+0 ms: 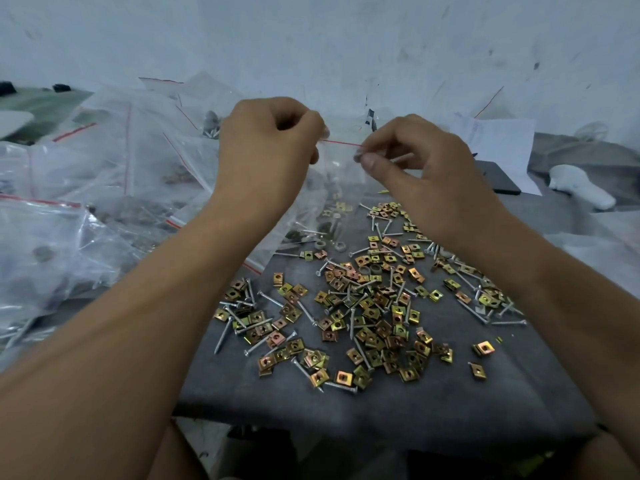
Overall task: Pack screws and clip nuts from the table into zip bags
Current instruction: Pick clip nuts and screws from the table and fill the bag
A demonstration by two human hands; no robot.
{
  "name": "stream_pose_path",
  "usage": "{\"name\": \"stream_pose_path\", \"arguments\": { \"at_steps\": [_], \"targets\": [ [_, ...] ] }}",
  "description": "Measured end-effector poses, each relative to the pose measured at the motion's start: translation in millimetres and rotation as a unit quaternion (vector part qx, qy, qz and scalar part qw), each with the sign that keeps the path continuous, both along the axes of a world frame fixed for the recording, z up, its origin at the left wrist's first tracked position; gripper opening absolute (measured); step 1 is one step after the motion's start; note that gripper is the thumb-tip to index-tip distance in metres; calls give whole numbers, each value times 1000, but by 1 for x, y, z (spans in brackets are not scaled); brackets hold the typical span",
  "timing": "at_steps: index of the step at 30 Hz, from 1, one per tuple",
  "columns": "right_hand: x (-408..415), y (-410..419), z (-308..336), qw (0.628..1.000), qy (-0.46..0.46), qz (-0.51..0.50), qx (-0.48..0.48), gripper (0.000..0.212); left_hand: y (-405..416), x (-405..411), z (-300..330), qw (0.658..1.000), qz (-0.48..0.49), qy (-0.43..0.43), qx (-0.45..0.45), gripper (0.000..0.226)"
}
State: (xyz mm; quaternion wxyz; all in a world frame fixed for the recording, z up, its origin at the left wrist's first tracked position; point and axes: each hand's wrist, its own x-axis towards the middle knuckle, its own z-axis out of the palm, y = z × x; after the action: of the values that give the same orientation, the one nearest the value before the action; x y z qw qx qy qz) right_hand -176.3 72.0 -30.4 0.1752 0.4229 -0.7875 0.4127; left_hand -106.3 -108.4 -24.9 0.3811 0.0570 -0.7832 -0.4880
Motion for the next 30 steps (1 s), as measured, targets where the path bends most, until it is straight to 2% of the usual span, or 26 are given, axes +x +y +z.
{"name": "stream_pose_path", "arguments": {
  "at_steps": [3,5,6,8,10,13,19,25,30],
  "targets": [
    [-5,-2,-2,991,-38,9,-126,13,-2,-1,1,1000,16,7,26,22],
    [-13,-5,-11,984,-83,-12,-158,14,-5,-3,1,998,35,18,42,22],
    [-17,-6,-19,986,-107,-28,-125,12,-6,-4,1,998,48,16,42,23],
    [-25,-7,-38,992,-108,-56,37,9,-7,-4,1,997,63,15,30,23],
    [-31,-9,-54,977,-81,-54,190,9,-8,-6,1,997,70,22,23,25],
    [-33,-17,-63,958,-87,-26,272,13,-11,-8,0,995,97,28,24,26],
    [-43,-21,-72,963,-123,-34,239,9,-19,-9,-5,994,99,5,41,26],
    [-65,-14,-73,975,-191,-63,89,9,-24,-5,-4,994,101,3,40,25],
    [-69,-23,-81,983,-136,-43,118,8,-26,-6,-4,993,105,5,52,25]
  ]
}}
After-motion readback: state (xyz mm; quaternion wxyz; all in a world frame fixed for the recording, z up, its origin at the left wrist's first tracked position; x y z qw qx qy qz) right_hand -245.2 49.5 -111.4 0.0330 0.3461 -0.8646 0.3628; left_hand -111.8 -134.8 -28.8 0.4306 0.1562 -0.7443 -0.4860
